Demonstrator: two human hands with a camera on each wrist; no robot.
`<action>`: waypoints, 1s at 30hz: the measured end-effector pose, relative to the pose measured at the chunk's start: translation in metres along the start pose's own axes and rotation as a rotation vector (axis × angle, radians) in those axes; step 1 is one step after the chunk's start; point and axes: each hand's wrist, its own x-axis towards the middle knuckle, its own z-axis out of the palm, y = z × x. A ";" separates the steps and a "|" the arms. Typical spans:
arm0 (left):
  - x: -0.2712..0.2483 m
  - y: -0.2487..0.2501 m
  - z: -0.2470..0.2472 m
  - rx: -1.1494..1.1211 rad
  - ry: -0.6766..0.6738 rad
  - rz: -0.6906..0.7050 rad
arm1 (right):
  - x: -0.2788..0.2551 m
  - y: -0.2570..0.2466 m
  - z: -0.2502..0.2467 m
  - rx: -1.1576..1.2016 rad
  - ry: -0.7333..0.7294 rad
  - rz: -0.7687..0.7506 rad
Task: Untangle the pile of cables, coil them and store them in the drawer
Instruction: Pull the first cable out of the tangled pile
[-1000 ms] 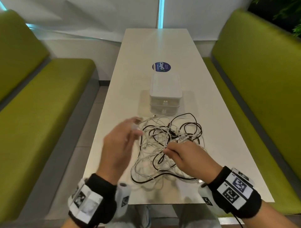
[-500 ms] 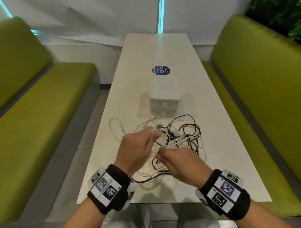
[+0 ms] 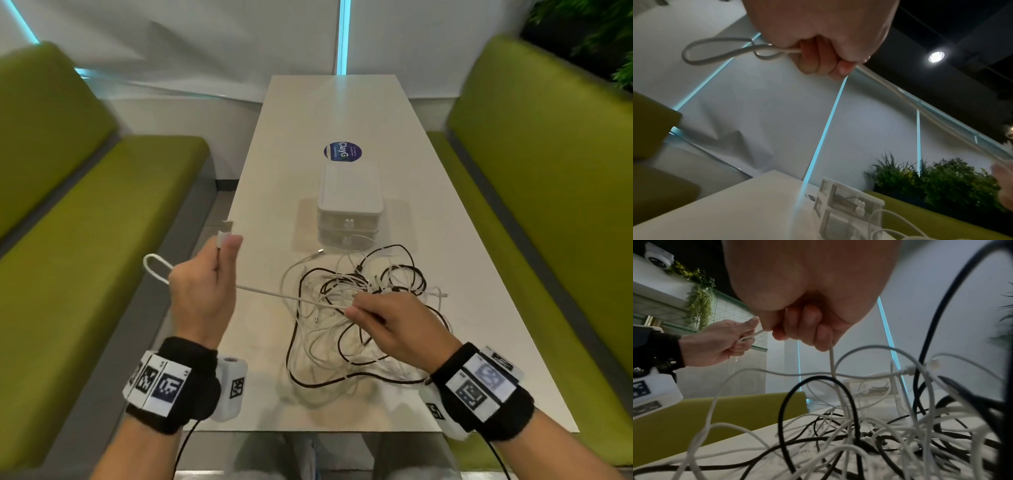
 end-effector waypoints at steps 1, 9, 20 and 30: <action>0.000 -0.004 0.001 0.013 -0.011 -0.051 | 0.002 0.000 0.002 0.005 0.000 0.011; -0.012 0.031 0.023 -0.039 -0.228 0.031 | 0.024 -0.010 0.004 -0.031 0.083 0.057; -0.008 0.053 0.039 -0.121 -0.057 0.228 | 0.022 -0.018 -0.002 0.046 0.026 0.002; 0.023 0.006 0.017 0.153 -0.118 -0.118 | 0.013 0.000 0.001 0.191 0.089 0.118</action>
